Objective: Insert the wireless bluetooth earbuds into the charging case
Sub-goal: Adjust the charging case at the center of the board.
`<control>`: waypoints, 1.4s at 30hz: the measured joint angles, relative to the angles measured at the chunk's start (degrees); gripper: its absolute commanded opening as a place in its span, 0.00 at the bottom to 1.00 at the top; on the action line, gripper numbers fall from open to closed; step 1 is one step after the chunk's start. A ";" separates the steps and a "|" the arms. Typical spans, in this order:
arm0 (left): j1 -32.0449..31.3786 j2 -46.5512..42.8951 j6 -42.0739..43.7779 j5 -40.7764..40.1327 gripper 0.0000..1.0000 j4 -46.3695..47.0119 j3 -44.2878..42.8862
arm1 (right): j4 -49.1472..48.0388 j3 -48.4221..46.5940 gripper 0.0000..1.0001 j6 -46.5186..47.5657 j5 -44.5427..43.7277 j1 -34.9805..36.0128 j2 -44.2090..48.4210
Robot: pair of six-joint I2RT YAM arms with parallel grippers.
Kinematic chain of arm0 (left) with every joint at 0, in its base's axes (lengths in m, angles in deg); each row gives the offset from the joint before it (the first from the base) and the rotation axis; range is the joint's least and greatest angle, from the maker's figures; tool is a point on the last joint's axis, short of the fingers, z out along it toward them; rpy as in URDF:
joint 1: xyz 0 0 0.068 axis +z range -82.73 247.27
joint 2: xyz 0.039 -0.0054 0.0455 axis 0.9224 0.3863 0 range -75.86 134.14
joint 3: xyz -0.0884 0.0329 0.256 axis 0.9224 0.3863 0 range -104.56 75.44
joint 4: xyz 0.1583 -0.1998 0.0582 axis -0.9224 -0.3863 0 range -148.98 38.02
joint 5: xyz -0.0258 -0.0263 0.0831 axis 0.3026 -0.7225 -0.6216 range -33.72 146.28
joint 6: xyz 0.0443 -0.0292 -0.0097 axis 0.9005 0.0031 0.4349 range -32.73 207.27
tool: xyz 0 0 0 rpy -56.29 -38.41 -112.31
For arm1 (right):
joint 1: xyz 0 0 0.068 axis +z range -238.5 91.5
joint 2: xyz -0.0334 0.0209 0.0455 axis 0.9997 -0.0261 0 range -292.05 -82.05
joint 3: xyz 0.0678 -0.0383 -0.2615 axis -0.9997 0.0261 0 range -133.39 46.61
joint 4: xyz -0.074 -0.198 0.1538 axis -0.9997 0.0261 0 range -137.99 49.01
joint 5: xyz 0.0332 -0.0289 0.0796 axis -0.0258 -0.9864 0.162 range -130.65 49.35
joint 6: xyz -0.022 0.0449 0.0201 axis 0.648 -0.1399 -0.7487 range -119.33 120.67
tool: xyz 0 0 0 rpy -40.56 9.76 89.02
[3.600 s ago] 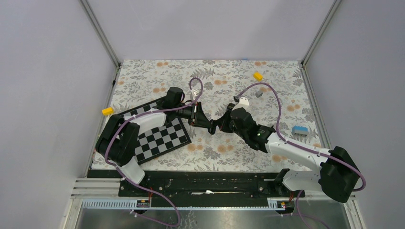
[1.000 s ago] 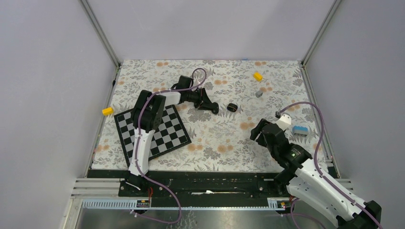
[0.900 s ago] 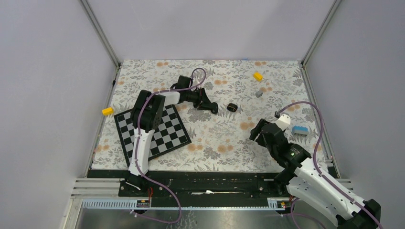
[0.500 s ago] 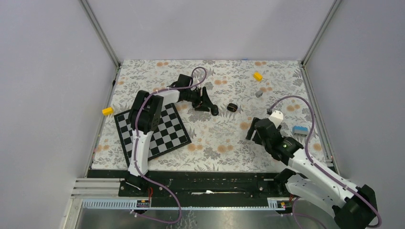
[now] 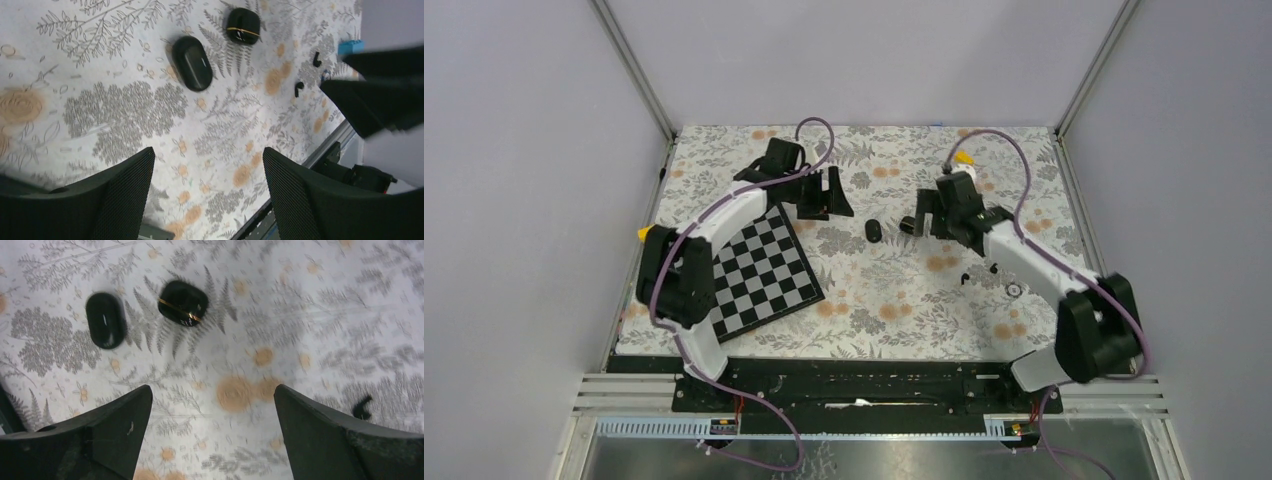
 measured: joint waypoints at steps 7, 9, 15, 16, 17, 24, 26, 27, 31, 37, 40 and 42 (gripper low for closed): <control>-0.35 -13.03 -1.90 -0.35 0.80 1.81 12.90 | 0.79 -15.89 1.00 8.55 7.61 -2.97 -20.68; -0.83 -15.37 -3.28 -0.70 0.80 2.12 17.09 | 2.14 -18.73 1.00 10.80 9.73 -3.52 -24.81; -2.60 -20.90 -7.06 -0.68 0.79 4.85 25.70 | 6.67 -27.63 0.89 16.37 12.92 -3.80 -33.53; -2.78 -21.03 -7.41 -0.59 0.79 5.38 26.18 | 7.41 -29.29 0.81 17.05 12.92 -3.80 -34.77; -2.84 -20.96 -7.63 -0.55 0.79 5.73 26.36 | 8.04 -31.04 0.78 17.77 12.92 -3.80 -36.17; -2.86 -19.69 -8.48 -0.57 0.79 7.21 26.43 | 11.39 -37.83 0.73 20.55 11.47 -3.80 -42.51; -2.89 -19.41 -8.50 -0.59 0.79 7.58 26.40 | 11.91 -38.60 0.72 20.96 11.39 -3.80 -43.60; -2.93 -19.23 -8.50 -0.57 0.78 7.72 26.40 | 12.13 -38.73 0.70 21.09 11.43 -3.80 -44.11; -3.17 -18.38 -8.52 -0.57 0.78 8.13 26.40 | 12.83 -38.82 0.58 21.59 11.96 -3.80 -44.98; -3.87 -17.97 -8.52 -0.57 0.78 8.33 26.40 | 12.11 -37.46 0.62 21.07 12.41 -3.82 -44.17; -4.24 -17.81 -8.55 -0.57 0.78 8.59 26.40 | 11.85 -34.49 0.72 20.11 12.68 -3.80 -42.10; -4.48 -17.51 -8.55 -0.57 0.78 8.74 26.40 | 11.96 -32.00 0.77 19.50 12.81 -3.80 -40.35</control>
